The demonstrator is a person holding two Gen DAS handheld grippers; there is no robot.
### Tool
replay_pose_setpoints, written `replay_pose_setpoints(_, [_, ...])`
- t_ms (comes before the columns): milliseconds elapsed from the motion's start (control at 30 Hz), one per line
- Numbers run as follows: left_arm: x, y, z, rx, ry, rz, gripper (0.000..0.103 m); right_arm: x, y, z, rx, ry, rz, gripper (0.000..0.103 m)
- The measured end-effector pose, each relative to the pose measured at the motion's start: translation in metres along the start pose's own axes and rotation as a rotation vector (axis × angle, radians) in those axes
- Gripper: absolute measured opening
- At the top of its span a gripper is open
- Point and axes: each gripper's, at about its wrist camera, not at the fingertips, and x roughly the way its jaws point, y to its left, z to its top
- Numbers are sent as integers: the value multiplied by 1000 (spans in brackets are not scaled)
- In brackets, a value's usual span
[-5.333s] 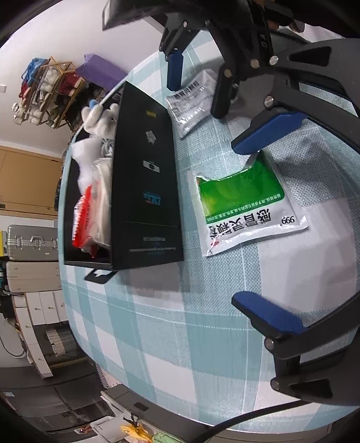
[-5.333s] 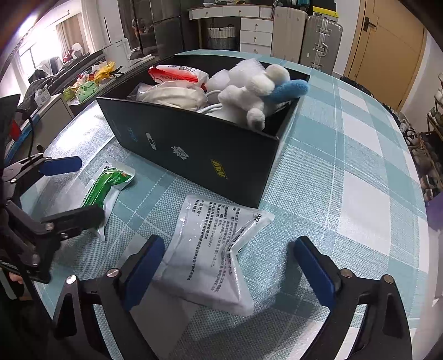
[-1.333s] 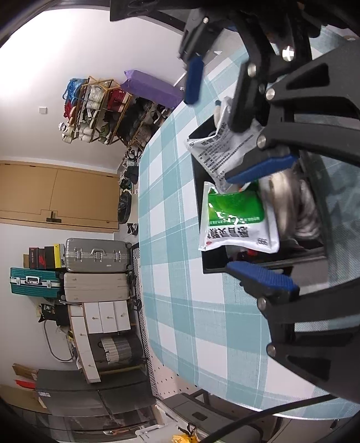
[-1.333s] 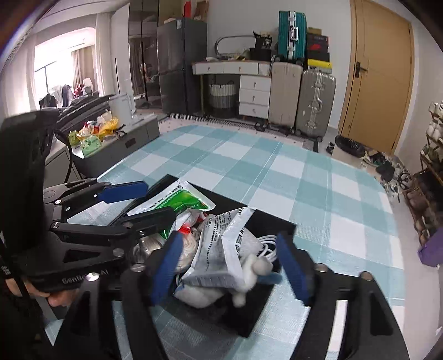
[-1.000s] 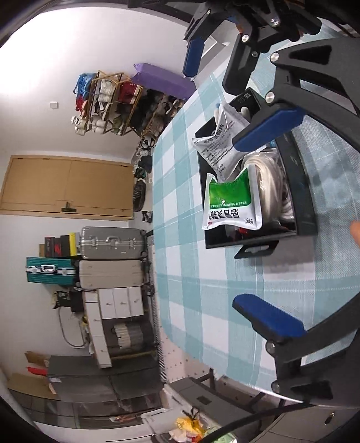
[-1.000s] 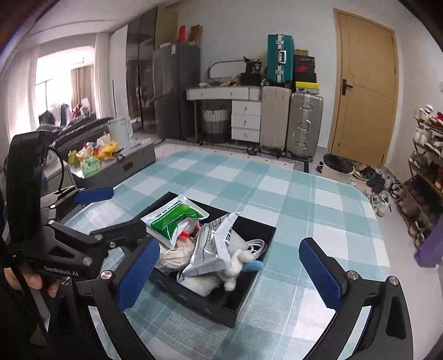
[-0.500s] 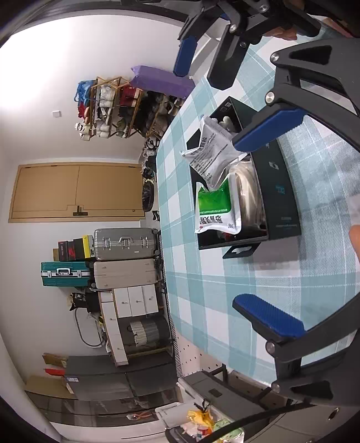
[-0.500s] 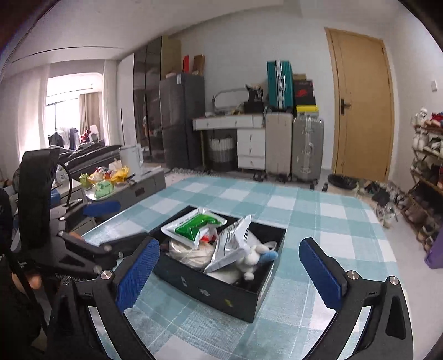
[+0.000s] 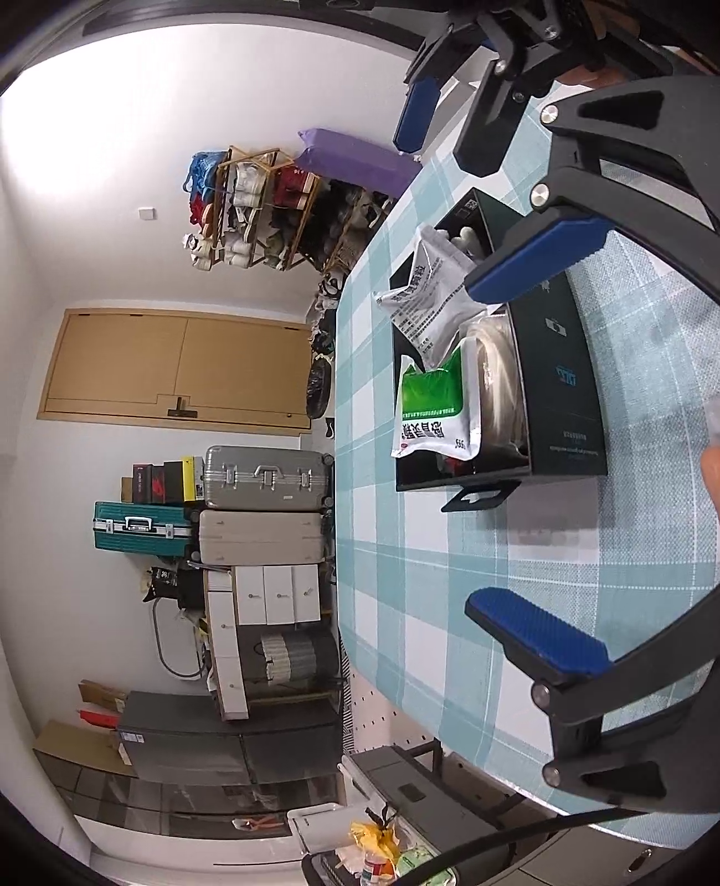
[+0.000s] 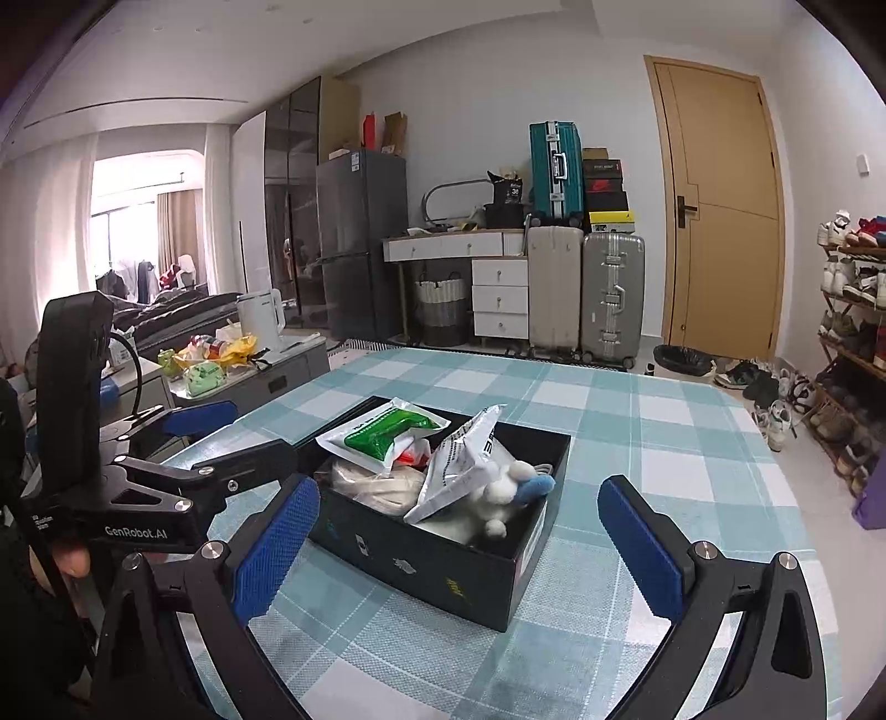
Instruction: Organize soft objects
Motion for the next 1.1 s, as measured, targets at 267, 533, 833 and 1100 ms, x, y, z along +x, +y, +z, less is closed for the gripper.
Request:
replay_pose_setpoints(267, [5,1,-3,6,8,24,103,3,0,-10,0,-3,1,102])
replay_pose_setpoints(533, [5,2,-4,1,7,17,103,4,-1,-13,4,-10,-11,102])
replay_pose_setpoints(833, [2,-1,-5,10,-1,8,103,4,-1,-12,-3,-8,-20,102])
replay_pose_setpoints(1100, [2,2,-3,-8,5,9,103,3,1,-12,-17,-8,-23,102])
